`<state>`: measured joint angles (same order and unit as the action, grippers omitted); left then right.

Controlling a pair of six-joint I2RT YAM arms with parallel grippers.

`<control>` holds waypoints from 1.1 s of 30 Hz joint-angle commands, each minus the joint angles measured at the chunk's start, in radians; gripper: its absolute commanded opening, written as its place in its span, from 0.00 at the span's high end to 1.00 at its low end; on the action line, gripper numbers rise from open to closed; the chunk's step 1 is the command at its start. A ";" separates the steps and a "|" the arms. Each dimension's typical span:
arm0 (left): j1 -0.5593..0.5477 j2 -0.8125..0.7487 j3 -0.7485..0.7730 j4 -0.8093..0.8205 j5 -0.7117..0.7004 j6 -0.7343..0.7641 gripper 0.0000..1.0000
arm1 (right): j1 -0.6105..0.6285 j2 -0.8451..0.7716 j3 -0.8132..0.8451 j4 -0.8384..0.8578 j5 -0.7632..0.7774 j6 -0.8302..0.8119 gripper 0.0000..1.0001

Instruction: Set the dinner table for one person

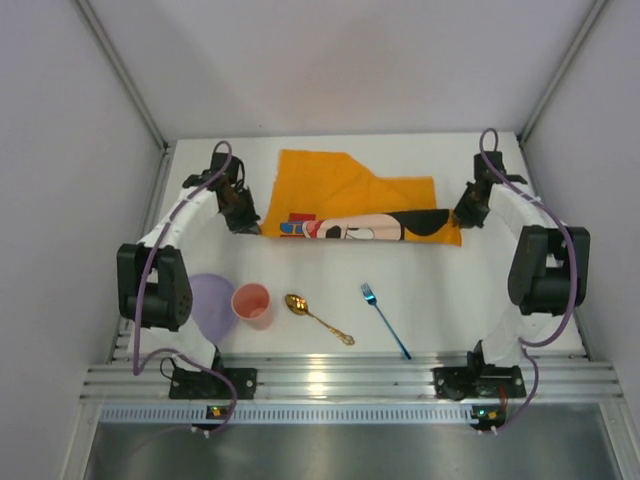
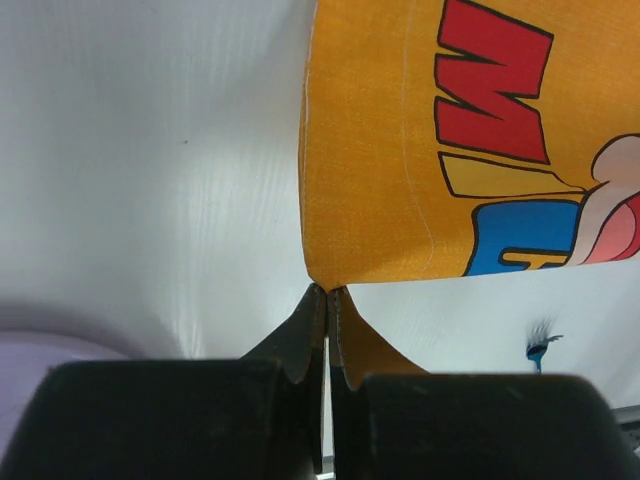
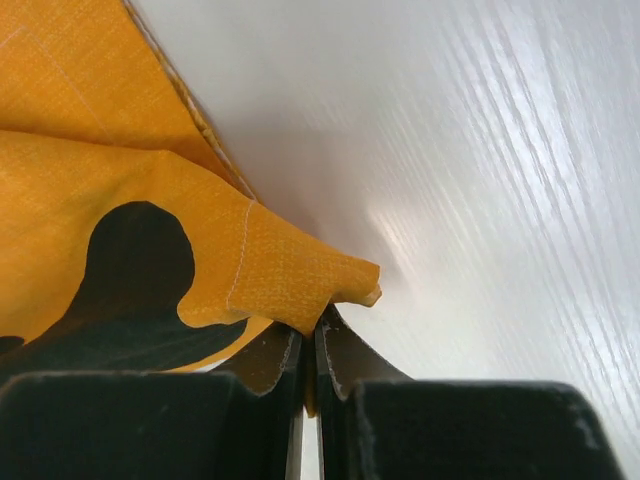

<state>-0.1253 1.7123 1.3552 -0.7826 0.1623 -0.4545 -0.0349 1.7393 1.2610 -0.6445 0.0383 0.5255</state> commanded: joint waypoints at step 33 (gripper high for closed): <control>0.019 -0.065 0.001 -0.073 -0.061 0.019 0.06 | 0.095 0.402 0.682 -0.046 -0.262 -0.059 0.16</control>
<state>-0.1062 1.6459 1.3144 -0.8680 0.0761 -0.4427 0.0608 2.0686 1.8519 -0.6811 -0.2119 0.4473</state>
